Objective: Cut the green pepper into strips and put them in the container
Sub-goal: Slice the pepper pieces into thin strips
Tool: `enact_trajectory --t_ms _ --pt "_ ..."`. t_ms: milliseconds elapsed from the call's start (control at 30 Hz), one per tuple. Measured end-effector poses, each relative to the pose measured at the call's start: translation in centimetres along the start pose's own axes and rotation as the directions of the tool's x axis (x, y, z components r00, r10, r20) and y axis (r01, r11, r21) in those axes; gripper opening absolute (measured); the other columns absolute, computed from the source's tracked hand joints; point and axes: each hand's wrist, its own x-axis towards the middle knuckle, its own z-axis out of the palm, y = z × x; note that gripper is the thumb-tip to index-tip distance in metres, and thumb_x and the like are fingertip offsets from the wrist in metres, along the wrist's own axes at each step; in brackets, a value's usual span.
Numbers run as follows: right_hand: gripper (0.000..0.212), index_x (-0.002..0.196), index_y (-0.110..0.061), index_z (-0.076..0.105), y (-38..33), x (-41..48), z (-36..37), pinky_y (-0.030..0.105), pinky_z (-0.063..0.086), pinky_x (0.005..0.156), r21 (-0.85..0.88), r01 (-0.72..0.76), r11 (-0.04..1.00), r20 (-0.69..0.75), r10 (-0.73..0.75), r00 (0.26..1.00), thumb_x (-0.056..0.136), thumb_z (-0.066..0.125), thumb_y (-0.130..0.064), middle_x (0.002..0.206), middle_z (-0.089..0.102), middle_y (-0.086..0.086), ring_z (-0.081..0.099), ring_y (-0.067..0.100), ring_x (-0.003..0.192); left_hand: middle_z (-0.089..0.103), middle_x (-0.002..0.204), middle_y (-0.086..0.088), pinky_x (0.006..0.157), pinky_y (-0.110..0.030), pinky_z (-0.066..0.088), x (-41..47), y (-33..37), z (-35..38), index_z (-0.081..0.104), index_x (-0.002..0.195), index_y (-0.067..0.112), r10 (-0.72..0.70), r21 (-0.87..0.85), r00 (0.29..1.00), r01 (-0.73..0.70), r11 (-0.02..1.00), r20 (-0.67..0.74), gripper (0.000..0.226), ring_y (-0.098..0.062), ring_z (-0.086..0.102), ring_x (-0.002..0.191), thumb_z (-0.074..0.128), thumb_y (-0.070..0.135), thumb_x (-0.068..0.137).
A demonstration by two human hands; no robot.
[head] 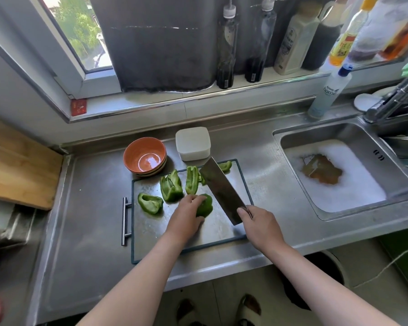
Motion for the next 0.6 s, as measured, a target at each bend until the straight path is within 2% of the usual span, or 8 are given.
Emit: enact_trajectory --t_ms 67,133,267,333,433,533,600 --pt "0.037 0.071 -0.024 0.058 0.0 0.2 -0.1 0.029 0.041 0.058 0.002 0.002 1.000 -0.002 -0.002 1.000 0.104 0.048 -0.037 0.069 0.061 -0.005 0.057 0.012 0.068 0.051 0.131 0.006 0.104 -0.022 0.033 -0.1 0.0 -0.1 0.054 0.137 0.024 -0.002 -0.147 0.991 -0.018 0.989 -0.136 0.057 -0.013 0.045 0.125 0.074 0.012 0.085" --pt "0.039 0.067 -0.026 0.055 -0.1 0.3 -0.3 0.028 0.039 0.055 0.019 0.007 1.000 -0.014 -0.007 1.000 0.104 0.049 -0.035 0.066 0.058 -0.006 0.055 0.012 0.066 0.052 0.126 0.010 0.106 -0.021 0.034 -0.5 -0.4 -0.3 0.055 0.135 0.021 0.020 -0.174 0.974 -0.060 0.983 -0.226 0.054 -0.008 0.045 0.121 0.074 0.012 0.085" --pt "0.039 0.066 -0.028 0.052 -0.4 0.6 -0.4 0.026 0.038 0.054 0.043 0.018 0.999 -0.034 -0.017 0.999 0.104 0.049 -0.034 0.066 0.057 -0.007 0.054 0.010 0.066 0.052 0.131 0.004 0.106 -0.022 0.034 -1.4 -1.2 0.5 0.056 0.135 0.022 0.042 -0.086 0.998 -0.046 0.995 -0.044 0.053 -0.014 0.048 0.123 0.072 0.011 0.086" --pt "0.038 0.067 -0.027 0.054 -0.3 0.8 -0.4 0.028 0.041 0.056 0.049 0.019 0.999 -0.032 -0.017 0.999 0.104 0.050 -0.034 0.067 0.058 -0.006 0.056 0.011 0.067 0.057 0.130 0.005 0.104 -0.026 0.039 -1.5 -1.0 0.0 0.054 0.138 0.022 -0.057 -0.197 0.993 0.036 0.980 -0.099 0.049 -0.015 0.053 0.119 0.069 0.021 0.091" --pt "0.035 0.074 -0.022 0.062 -0.2 1.1 -0.3 0.030 0.043 0.058 0.038 0.023 0.999 -0.024 -0.022 0.999 0.104 0.050 -0.035 0.069 0.061 -0.005 0.058 0.012 0.069 0.060 0.129 0.004 0.103 -0.034 0.045 -1.8 -0.5 -1.6 0.050 0.143 0.022 -0.282 -0.407 0.941 0.188 0.894 -0.186 0.046 -0.015 0.056 0.118 0.059 0.031 0.098" --pt "0.033 0.079 -0.020 0.065 -0.7 1.2 0.0 0.027 0.042 0.056 0.031 0.041 0.999 -0.021 -0.040 0.999 0.104 0.049 -0.035 0.071 0.062 -0.006 0.059 0.010 0.070 0.058 0.134 -0.001 0.104 -0.031 0.039 -2.6 -1.2 -2.9 0.050 0.143 0.016 -0.389 -0.455 0.905 0.277 0.846 -0.173 0.042 -0.020 0.051 0.126 0.049 0.031 0.103" --pt "0.034 0.076 -0.023 0.063 -1.0 1.3 0.4 0.026 0.041 0.056 0.037 0.044 0.998 -0.021 -0.043 0.999 0.104 0.049 -0.035 0.071 0.062 -0.007 0.059 0.010 0.071 0.061 0.126 0.000 0.095 -0.028 0.037 -3.0 -1.9 -3.1 0.058 0.133 0.014 -0.419 -0.436 0.901 0.333 0.836 -0.115 0.035 -0.019 0.053 0.119 0.043 0.030 0.105"
